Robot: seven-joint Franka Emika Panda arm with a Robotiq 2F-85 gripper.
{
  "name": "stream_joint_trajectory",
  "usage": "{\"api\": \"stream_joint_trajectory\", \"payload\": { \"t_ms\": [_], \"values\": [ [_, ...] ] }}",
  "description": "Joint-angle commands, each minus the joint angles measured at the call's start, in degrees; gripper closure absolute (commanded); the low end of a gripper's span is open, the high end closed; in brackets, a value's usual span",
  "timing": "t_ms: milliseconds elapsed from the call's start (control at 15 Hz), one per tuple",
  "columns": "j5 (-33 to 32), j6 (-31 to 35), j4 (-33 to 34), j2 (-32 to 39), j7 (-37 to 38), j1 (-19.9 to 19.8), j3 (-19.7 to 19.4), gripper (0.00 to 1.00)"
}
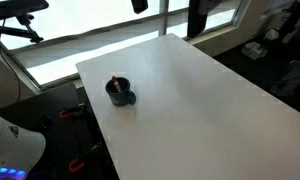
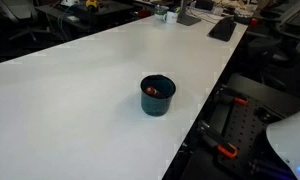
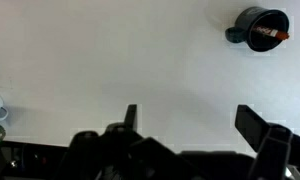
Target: Put the marker on the table
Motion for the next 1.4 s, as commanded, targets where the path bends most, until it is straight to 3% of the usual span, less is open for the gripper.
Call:
{"api": "stream_joint_trajectory", "payload": {
  "t_ms": [0, 933, 1333],
  "values": [
    [0.6, -0.1, 0.1, 0.2, -0.5, -0.9, 0.7, 0.0],
    [0.6, -0.1, 0.1, 0.2, -0.5, -0.9, 0.7, 0.0],
    [3.2, 5.8, 2.2, 7.7, 0.6, 0.6, 1.2, 0.0]
  ]
}}
